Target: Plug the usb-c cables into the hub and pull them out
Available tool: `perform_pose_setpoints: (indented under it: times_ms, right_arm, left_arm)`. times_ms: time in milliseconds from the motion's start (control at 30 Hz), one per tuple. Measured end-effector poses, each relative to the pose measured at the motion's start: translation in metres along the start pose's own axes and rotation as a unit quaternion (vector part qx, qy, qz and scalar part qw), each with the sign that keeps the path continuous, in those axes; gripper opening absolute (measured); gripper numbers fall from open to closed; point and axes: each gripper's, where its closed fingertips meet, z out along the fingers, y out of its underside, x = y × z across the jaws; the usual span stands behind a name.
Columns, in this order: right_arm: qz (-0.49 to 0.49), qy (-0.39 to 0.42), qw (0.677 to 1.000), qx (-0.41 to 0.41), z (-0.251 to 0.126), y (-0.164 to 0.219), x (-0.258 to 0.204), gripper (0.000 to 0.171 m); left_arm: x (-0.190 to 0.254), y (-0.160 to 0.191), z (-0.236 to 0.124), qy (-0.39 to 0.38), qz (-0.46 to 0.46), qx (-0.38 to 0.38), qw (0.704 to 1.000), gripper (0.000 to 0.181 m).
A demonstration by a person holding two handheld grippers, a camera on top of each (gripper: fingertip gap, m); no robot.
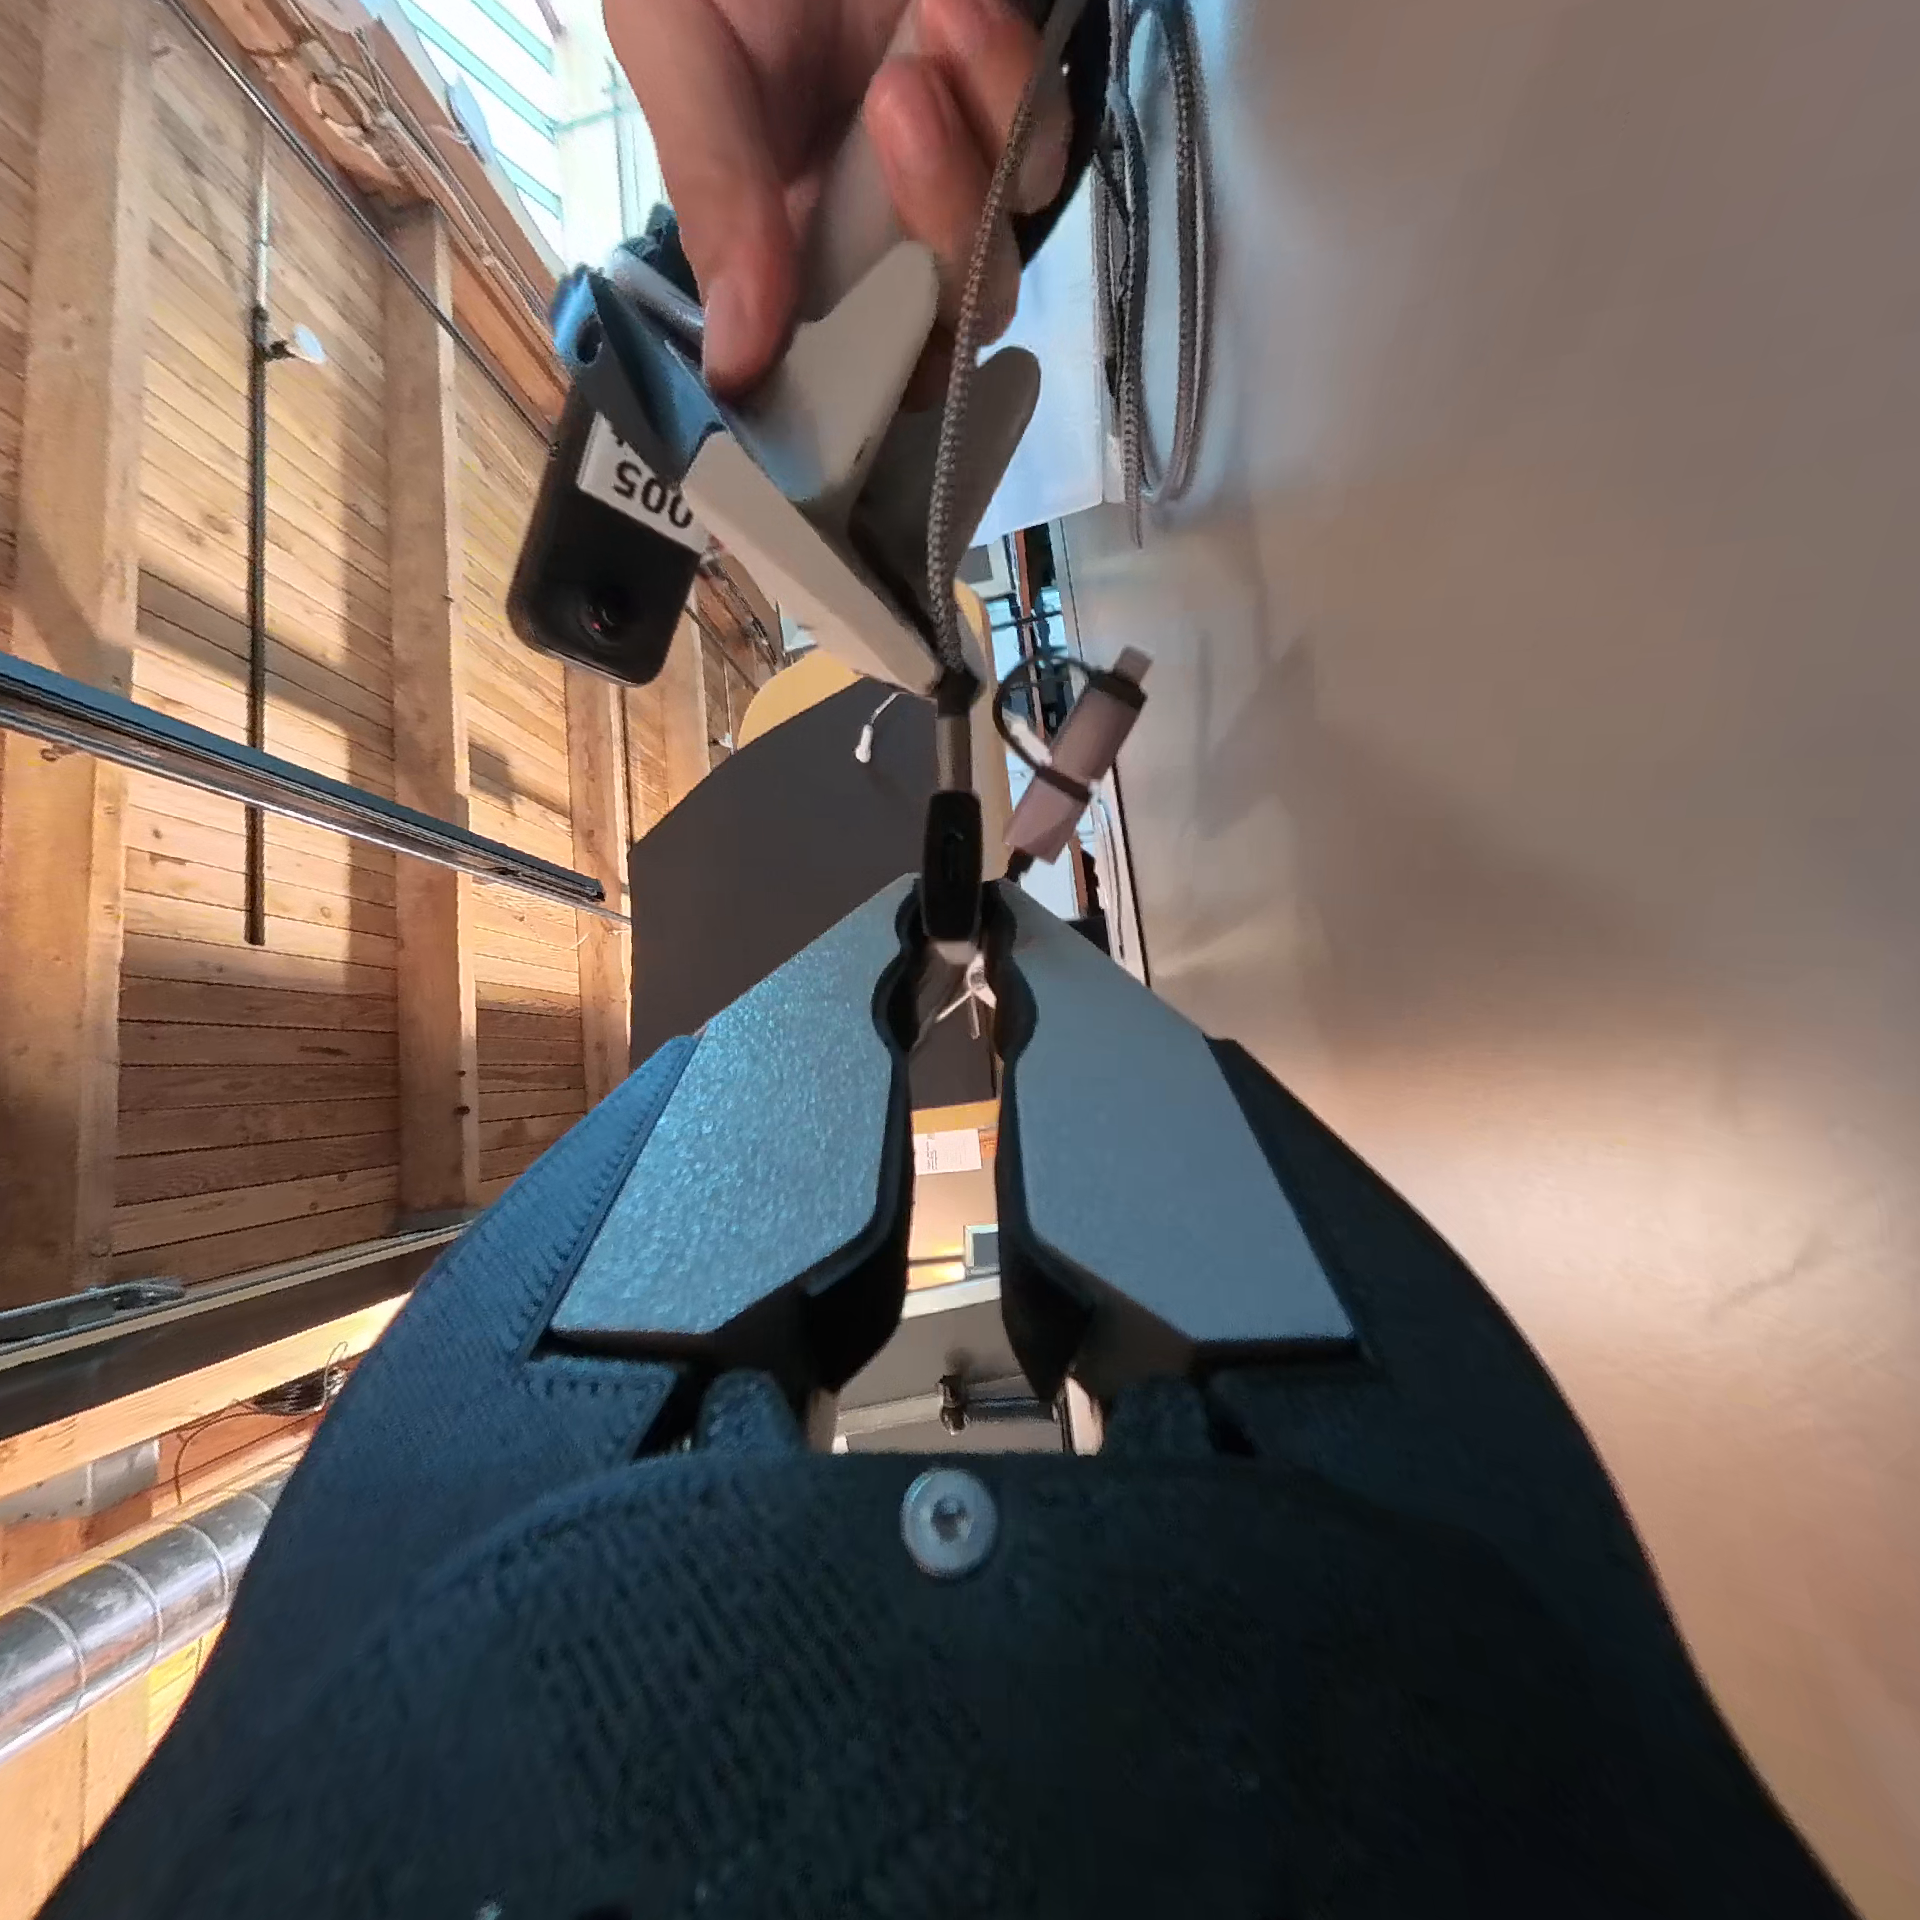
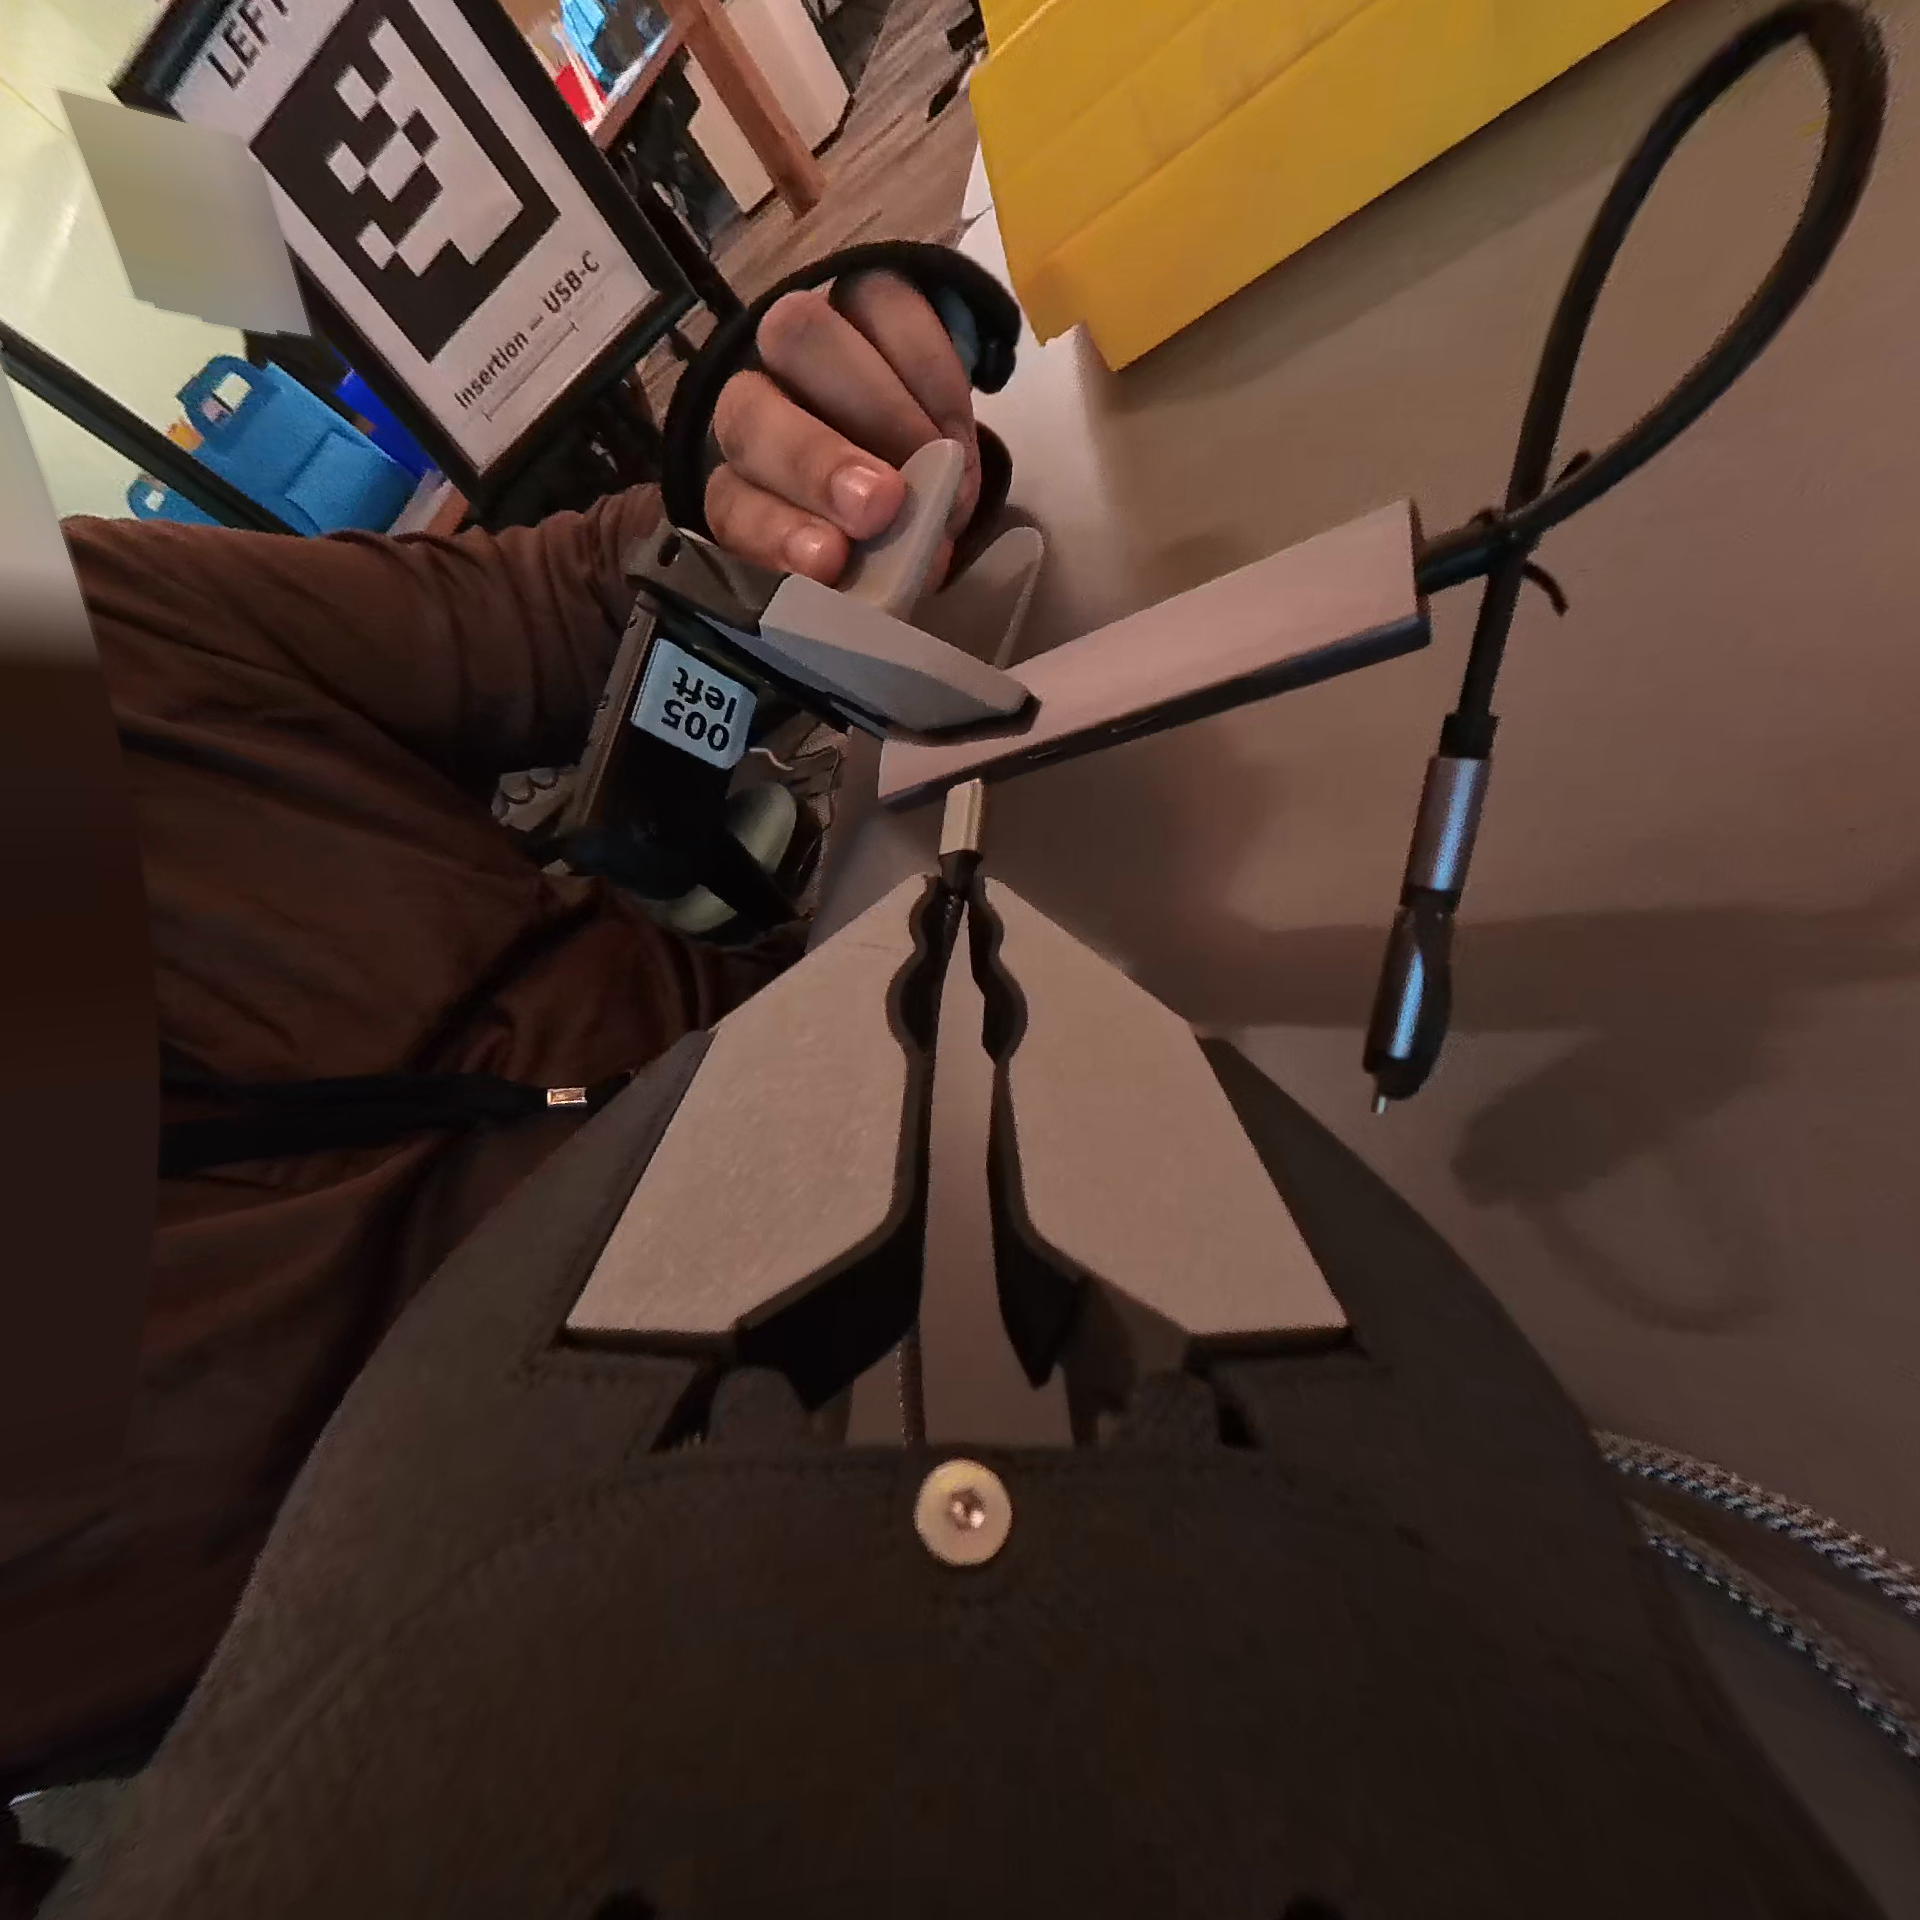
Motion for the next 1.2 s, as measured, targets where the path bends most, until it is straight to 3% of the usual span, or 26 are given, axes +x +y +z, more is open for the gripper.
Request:
perform_pose_setpoints:
  times_ms: [467,733,1200]
  right_arm:
    - [0.017,0.099,0.994,0.031,0.003,-0.008,0.031,0.001]
    - [0.033,0.105,0.993,0.040,0.000,-0.009,0.037,0.002]
    - [0.045,0.095,0.993,0.047,-0.001,-0.008,0.035,0.001]
  left_arm:
    - [0.022,0.023,0.012,0.070,-0.046,-0.092,0.992,0.006]
    - [0.035,0.019,0.013,0.105,-0.094,-0.075,0.987,0.010]
    - [0.031,0.016,0.010,0.093,-0.087,-0.069,0.989,0.009]
